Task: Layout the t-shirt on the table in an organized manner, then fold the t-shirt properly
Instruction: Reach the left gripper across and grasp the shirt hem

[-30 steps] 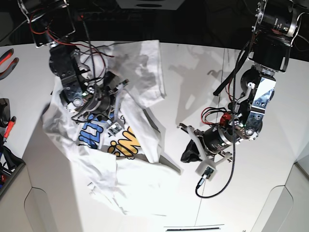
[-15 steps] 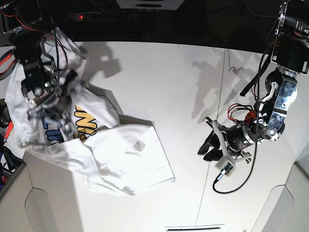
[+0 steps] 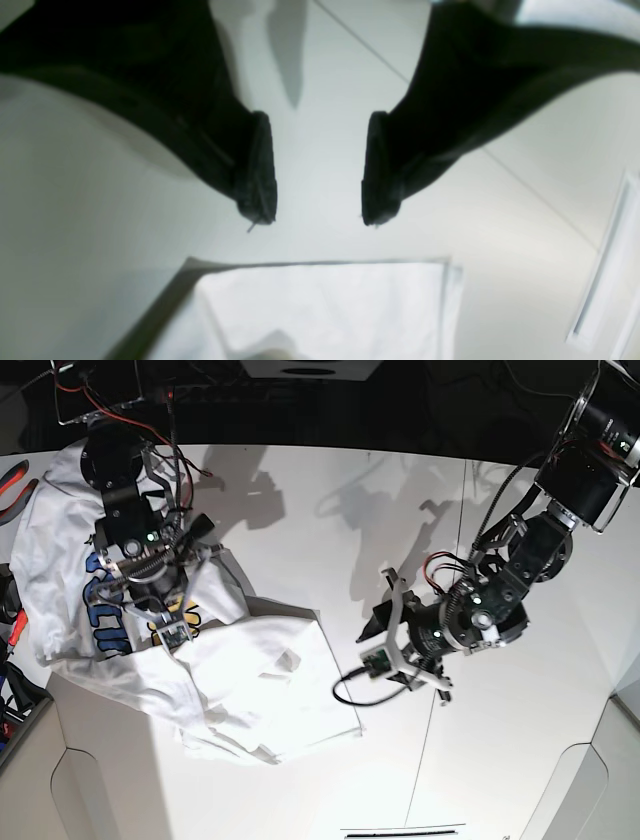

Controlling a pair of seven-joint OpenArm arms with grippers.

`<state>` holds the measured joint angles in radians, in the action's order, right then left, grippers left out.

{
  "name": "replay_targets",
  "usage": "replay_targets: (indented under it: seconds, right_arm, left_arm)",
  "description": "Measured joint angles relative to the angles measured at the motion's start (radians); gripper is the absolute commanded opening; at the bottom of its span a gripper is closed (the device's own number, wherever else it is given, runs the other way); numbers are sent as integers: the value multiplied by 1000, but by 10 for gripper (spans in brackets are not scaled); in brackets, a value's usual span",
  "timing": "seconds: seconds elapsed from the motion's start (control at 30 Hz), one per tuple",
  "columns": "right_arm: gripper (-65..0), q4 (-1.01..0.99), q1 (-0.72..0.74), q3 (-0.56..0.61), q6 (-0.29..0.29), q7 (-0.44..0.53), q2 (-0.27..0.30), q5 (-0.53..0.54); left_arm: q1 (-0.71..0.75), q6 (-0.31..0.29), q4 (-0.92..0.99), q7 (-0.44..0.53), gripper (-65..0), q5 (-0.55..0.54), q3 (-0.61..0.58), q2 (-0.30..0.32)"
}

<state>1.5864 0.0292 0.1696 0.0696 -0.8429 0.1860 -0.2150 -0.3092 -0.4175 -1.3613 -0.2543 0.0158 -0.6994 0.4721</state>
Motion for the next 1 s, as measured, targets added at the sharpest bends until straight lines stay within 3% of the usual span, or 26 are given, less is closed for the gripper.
replay_targets:
  seconds: [0.2, 0.4, 0.47, 0.63, 0.7, 0.8, 1.0]
  right_arm:
    - [-650, -3, -6, -22, -11, -3, -6, 2]
    - [-650, -21, -48, -98, -16, -34, -6, -3]
    - [-650, -43, -53, -102, -17, -33, -6, -2]
    - [-650, -101, -43, -101, -13, -6, -11, -11]
    - [-650, -123, -40, -101, -7, 1, -11, -13]
    - [-650, -155, -36, -102, 13, 1, -11, -10]
    - [-650, -170, -34, -102, 16, 12, -9, -3]
  left_arm:
    - [-50, 19, 15, -6, -334, 55, -174, -63]
    - [-99, 18, 190, -10, -334, 56, -201, -187]
    - [-114, -9, 245, -11, -334, 53, -202, -220]
    - [-137, -32, 281, -11, -337, 6, -201, -239]
    - [-137, -32, 281, -12, -402, 2, -201, -239]
    - [-134, -24, 281, -21, -638, 0, -201, -239]
    - [-145, -21, 282, -23, -650, 0, -201, -239]
